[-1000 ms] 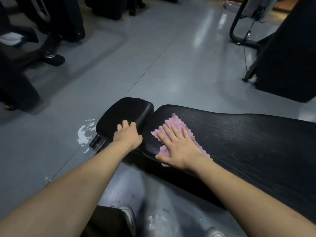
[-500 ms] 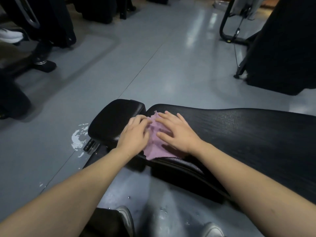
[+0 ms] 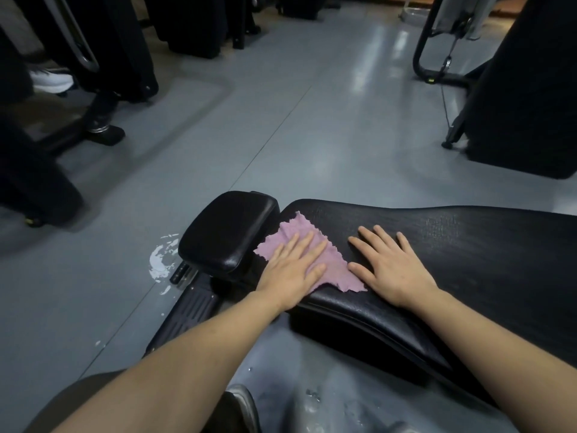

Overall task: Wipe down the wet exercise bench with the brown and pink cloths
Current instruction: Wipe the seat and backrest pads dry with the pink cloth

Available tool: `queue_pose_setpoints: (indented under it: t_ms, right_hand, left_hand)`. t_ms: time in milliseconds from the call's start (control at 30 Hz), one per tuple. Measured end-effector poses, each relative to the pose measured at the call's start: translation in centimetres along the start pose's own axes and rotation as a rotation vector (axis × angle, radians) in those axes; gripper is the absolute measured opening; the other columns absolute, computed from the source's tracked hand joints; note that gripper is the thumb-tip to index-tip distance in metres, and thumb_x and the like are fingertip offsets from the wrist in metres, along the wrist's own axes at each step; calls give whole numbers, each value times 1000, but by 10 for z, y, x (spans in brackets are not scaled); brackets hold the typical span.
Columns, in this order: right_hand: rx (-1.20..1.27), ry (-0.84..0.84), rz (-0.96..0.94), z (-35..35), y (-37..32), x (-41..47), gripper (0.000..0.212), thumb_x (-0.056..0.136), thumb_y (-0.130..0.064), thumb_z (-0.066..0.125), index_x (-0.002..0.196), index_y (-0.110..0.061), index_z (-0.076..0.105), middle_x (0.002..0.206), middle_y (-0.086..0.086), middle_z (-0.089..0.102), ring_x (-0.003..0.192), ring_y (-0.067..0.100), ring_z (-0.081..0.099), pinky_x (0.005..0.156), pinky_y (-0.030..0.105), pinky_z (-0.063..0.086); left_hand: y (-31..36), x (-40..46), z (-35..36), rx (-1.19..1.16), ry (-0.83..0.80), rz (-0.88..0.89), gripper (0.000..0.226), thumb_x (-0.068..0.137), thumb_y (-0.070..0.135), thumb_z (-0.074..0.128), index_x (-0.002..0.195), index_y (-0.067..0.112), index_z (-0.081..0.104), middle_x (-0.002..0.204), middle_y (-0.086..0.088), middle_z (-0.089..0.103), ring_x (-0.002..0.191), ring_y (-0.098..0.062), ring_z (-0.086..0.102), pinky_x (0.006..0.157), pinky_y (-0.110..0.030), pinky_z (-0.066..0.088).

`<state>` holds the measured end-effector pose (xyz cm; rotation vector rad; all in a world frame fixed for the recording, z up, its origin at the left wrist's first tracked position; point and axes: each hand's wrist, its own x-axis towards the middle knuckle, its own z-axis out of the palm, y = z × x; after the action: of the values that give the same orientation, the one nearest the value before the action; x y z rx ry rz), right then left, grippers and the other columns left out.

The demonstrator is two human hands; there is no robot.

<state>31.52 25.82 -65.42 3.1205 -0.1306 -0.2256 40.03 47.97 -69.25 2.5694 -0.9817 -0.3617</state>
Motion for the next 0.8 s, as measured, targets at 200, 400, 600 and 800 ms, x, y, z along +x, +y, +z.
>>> queue_pose_setpoints:
  t_ms: [200,400,600,800]
  right_hand:
    - [-20,4,14,0,0,1,108,69,-82,-30,159,-40,14,169,-12,5,156,16,-4,126,47,0]
    - [-41,-4,15,-1,0,1,92,79,-78,-13,160,-41,12,169,-12,5,156,14,-5,126,46,-1]
    - [-32,10,20,1,1,2,88,83,-77,-7,159,-40,18,169,-11,10,156,14,-1,126,46,2]
    - [-58,19,27,3,3,1,94,80,-82,-14,159,-42,20,168,-12,13,156,13,3,125,45,3]
  left_hand:
    - [-26,5,-8,-1,21,-58,49,109,46,19,157,48,9,166,21,-3,154,-7,-8,123,-29,-5]
    - [-77,-1,-24,100,36,-187,49,109,42,15,157,47,3,167,19,-4,155,-10,-4,125,-32,1]
    - [-104,4,-70,-47,367,-262,48,110,36,26,157,33,27,165,5,23,154,-15,14,126,-35,12]
    - [-136,3,-133,49,431,-268,48,110,37,27,157,28,30,165,-1,27,154,-20,18,125,-35,14]
